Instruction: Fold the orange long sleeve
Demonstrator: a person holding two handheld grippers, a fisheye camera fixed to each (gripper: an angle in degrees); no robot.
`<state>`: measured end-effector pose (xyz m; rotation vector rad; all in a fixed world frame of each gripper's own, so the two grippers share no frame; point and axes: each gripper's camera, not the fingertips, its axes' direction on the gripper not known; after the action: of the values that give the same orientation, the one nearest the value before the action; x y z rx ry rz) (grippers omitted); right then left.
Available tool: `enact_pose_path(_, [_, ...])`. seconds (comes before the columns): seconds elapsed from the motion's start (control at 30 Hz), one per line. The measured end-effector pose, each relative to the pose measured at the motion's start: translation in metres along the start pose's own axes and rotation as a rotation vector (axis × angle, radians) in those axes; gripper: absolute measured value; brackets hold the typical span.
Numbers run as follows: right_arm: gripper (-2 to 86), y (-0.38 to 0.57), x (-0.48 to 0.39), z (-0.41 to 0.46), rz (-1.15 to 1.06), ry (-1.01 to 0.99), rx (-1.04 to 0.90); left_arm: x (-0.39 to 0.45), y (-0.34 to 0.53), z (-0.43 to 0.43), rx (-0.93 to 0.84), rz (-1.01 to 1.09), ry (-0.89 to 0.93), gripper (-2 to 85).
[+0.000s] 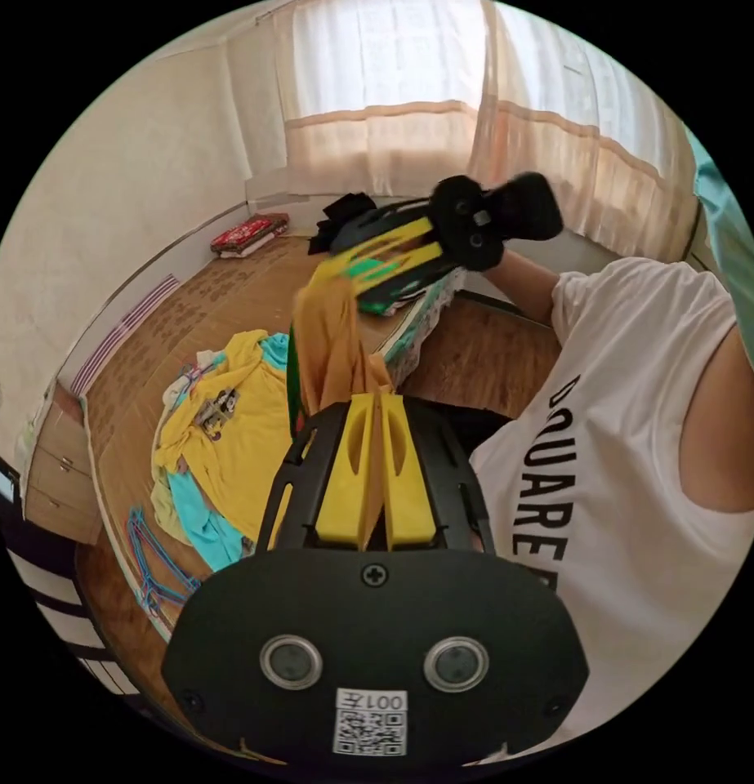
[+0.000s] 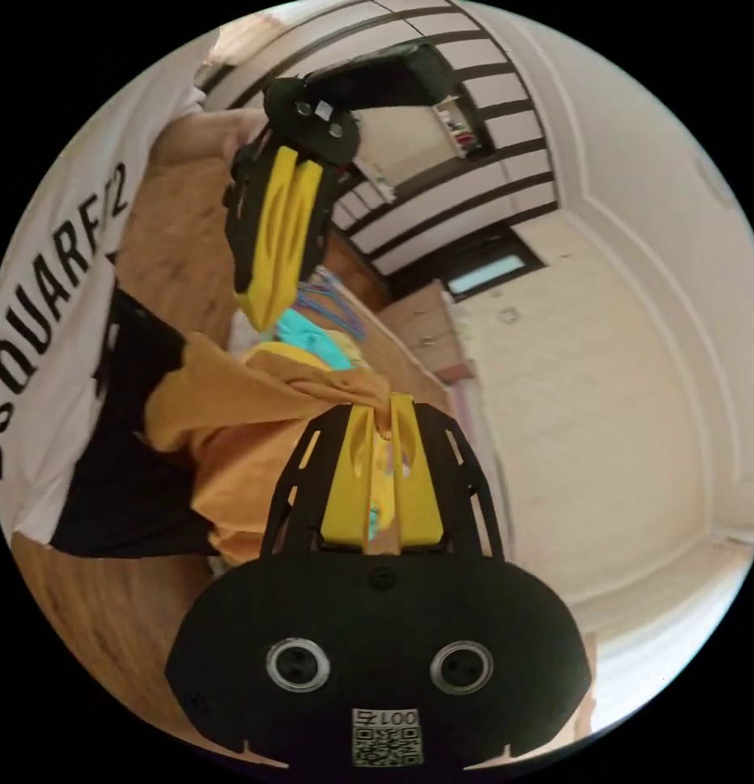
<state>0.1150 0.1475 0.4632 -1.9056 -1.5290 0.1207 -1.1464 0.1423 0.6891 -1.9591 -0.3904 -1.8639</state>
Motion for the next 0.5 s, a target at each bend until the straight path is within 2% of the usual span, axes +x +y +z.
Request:
enact_pose_path(0.13, [3.5, 0.04, -0.009, -0.054, 0.115, 0.333, 0.051, -0.032, 0.015, -0.022, -0.027, -0.147, -0.111, -0.7])
enact_pose_path(0.23, [3.5, 0.069, 0.001, -0.098, 0.279, 0.437, 0.172, -0.061, 0.007, -0.03, -0.032, -0.19, -0.183, 0.0])
enact_pose_path(0.37, [3.5, 0.109, 0.015, -0.143, 0.491, 0.411, 0.411, -0.078, -0.029, -0.03, 0.063, -0.108, -0.114, 3.9])
enact_pose_path(0.5, [3.6, 0.158, 0.029, -0.167, 0.675, 0.269, 0.659, -0.05, -0.089, -0.03, 0.211, 0.128, 0.068, 8.6])
